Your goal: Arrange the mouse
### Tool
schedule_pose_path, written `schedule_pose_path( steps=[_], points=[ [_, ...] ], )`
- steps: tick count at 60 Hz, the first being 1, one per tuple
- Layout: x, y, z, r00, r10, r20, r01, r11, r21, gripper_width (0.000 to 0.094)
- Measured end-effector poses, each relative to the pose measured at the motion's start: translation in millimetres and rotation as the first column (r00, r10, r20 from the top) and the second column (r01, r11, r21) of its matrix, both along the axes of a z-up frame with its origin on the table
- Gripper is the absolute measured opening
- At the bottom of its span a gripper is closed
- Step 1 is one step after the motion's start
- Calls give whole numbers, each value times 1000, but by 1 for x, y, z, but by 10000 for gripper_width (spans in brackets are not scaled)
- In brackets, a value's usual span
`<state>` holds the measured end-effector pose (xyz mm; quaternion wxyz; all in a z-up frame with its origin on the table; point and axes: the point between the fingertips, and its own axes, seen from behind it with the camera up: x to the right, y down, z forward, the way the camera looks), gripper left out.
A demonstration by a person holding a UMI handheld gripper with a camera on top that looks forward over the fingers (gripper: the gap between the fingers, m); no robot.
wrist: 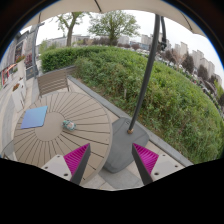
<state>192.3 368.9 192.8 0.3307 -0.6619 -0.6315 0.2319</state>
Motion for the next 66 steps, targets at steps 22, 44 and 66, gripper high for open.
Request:
schedule_pose_path(
  steps=[22, 44, 66],
  points=[
    [-26, -108, -44, 969, 244, 29, -242, 968, -59, 852],
    [-65, -175, -84, 929, 369, -6, -368, 926, -79, 856],
    [-160, -185, -155, 934, 343, -97, -352, 931, -96, 858]
  ],
)
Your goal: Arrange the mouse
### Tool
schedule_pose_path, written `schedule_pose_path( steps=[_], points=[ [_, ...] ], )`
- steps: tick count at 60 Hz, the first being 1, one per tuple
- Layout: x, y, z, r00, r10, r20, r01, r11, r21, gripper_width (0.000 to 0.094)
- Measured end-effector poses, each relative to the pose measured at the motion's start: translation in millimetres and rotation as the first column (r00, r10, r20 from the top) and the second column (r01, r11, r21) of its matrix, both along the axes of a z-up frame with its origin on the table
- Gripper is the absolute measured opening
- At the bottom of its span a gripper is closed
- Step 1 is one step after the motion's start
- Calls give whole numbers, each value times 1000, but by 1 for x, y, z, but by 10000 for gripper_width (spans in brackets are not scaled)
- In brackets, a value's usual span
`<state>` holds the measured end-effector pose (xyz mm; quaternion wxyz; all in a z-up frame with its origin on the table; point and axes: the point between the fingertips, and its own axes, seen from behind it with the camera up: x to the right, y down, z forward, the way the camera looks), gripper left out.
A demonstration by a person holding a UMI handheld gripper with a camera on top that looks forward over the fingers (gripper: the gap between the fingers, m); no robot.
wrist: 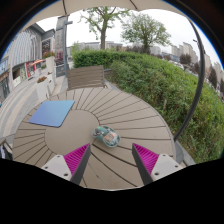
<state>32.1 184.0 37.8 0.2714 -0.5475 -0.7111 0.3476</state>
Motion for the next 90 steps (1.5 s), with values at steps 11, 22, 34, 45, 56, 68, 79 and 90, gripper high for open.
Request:
schedule_pose_path(
  steps=[11, 22, 34, 45, 56, 68, 79, 90],
  points=[
    [-39, -8, -37, 1000, -13, 21, 13, 1000, 14, 858],
    [-77, -14, -46, 1000, -19, 12, 19, 1000, -3, 858],
    [-112, -4, -46, 998, -58, 0, 58, 998, 15, 855],
    [-124, 1, -52, 996, -88, 11, 87, 995, 39, 853],
    [-127, -3, -55, 993, -112, 23, 112, 994, 17, 487],
    [-125, -5, -28, 982, -184, 49, 184, 983, 12, 412],
    [-119, -85, 65, 991, -130, -20, 129, 990, -53, 411],
    [-122, -218, 98, 997, -51, -57, 46, 995, -94, 410]
  ],
)
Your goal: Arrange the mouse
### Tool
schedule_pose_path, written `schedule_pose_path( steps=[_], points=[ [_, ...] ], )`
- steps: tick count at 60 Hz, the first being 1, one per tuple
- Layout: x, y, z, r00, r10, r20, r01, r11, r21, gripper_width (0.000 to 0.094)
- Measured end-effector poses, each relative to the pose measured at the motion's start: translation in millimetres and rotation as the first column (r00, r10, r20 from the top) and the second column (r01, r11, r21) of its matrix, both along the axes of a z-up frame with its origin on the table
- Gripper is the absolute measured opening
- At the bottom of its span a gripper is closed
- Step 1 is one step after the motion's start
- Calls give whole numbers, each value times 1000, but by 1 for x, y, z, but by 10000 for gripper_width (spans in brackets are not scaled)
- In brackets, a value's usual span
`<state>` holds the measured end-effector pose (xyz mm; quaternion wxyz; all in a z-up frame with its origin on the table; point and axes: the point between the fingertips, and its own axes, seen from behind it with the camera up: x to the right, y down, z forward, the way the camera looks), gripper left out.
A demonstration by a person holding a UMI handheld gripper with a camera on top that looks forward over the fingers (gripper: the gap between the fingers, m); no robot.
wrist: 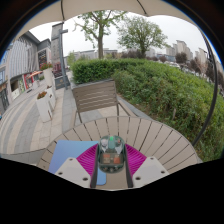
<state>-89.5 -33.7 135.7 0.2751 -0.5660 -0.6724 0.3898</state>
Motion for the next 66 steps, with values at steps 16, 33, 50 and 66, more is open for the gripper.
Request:
schedule_pose_path(
  steps=[16, 33, 50, 66],
  points=[
    [-1, -144, -99, 995, 79, 69, -81, 996, 29, 424],
    [9, -158, -133, 990, 57, 126, -74, 988, 133, 869],
    [119, -96, 3, 980, -7, 197, -11, 996, 93, 852],
    [246, -6, 58, 974, -102, 204, 67, 983, 173, 863]
  ],
)
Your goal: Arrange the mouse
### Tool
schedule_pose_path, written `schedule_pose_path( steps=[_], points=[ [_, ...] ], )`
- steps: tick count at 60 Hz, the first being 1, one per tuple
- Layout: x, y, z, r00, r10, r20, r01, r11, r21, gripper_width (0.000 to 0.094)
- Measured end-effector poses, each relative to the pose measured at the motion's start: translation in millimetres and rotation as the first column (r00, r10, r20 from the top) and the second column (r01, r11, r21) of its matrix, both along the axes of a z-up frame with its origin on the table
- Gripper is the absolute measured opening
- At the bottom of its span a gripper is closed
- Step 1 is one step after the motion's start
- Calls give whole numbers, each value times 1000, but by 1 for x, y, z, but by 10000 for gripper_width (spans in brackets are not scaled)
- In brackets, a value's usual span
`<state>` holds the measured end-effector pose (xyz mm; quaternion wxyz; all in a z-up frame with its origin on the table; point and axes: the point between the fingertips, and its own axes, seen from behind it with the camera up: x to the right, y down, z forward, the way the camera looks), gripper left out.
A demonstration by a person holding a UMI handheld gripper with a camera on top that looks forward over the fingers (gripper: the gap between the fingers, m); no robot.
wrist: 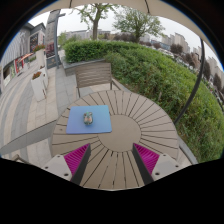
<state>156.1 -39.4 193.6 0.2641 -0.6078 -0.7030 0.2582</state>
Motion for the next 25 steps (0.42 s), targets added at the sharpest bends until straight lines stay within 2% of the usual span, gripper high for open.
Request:
schedule_pose_path(
  steps=[5, 12, 18, 25],
  points=[
    [15, 18, 1, 999, -29, -24, 29, 999, 20, 863],
    [22, 26, -3, 1000, -19, -13, 19, 1000, -12, 851],
    [19, 38, -6, 999, -48, -13, 48, 999, -22, 861],
    [9, 39, 3, 998, -15, -60, 12, 999, -49, 854]
  ],
)
